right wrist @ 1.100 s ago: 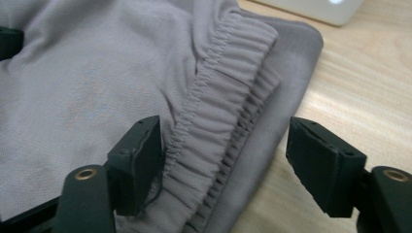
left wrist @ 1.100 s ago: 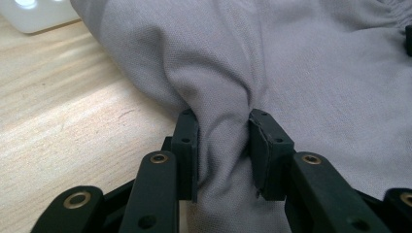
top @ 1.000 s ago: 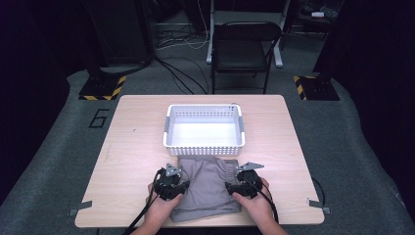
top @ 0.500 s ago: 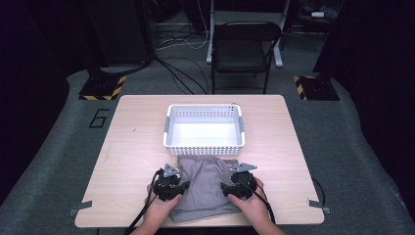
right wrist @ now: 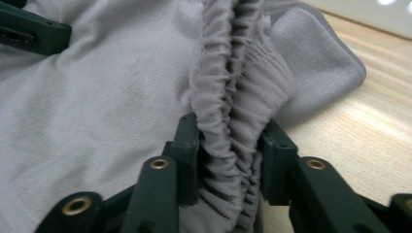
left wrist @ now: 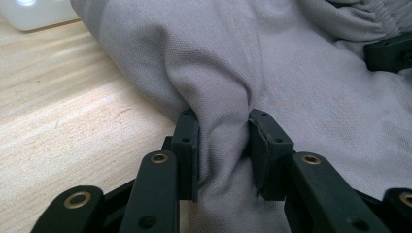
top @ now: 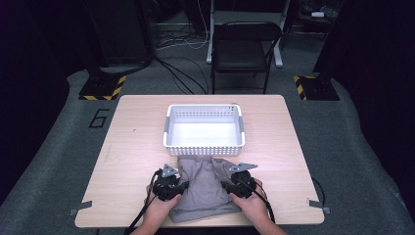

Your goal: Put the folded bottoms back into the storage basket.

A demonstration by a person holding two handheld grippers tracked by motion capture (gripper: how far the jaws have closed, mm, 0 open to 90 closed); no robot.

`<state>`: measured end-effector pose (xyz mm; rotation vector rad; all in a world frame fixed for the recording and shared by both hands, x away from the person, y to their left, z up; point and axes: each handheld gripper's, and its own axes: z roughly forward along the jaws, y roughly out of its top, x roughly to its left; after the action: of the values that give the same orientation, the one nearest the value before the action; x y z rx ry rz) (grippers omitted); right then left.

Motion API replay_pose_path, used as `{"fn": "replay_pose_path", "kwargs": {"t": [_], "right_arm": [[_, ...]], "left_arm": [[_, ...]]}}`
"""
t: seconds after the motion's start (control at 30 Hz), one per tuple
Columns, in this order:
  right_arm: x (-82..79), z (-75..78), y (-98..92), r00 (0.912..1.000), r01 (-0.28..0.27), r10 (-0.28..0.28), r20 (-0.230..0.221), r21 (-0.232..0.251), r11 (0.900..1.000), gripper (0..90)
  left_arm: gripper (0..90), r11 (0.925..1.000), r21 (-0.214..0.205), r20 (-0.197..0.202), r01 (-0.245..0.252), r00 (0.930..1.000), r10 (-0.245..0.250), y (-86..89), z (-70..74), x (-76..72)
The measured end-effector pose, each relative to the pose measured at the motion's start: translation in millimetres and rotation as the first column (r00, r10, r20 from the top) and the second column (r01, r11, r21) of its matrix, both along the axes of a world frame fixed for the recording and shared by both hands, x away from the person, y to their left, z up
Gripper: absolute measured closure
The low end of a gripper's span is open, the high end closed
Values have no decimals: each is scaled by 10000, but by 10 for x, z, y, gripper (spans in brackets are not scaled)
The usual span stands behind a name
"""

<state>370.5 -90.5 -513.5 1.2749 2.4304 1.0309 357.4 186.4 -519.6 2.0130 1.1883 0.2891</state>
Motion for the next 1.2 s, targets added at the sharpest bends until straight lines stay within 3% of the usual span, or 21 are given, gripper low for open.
{"fn": "replay_pose_path", "kwargs": {"t": [0.07, 0.13, 0.23, 0.5, 0.8, 1.03, 1.2], "right_arm": [[5, 0, 3, 9999, 23, -21, -106, 121, 9999, 692], [8, 3, -5, 9996, 50, -45, -270, 214, 9998, 704], [26, 10, -13, 9998, -155, 157, -97, 233, 9996, 718], [-23, 106, 2, 9994, -307, 300, 180, 391, 9988, 750], [-88, 228, -16, 9991, -310, 285, 304, 839, 9960, 761], [-110, 317, -50, 9979, -300, 241, 597, 996, 9946, 782], [-103, 329, -76, 9987, -209, 152, 493, 1175, 9929, 782]], "left_arm": [[675, 10000, -20, -33, 4, 10000, -4, 9, 3, 8], [682, 9994, -298, -168, -151, 9998, 146, 8, -1, 10], [701, 9987, -488, -334, -163, 9993, 147, 35, 10, 12], [758, 9970, -767, -294, -94, 9995, 72, 53, 64, 8], [773, 9982, -559, 212, 231, 9995, -219, 51, 206, -31], [774, 9976, -697, 408, 30, 9992, -2, 111, 308, -46], [774, 9974, -720, 419, -20, 9991, 51, 115, 310, -53]]}}
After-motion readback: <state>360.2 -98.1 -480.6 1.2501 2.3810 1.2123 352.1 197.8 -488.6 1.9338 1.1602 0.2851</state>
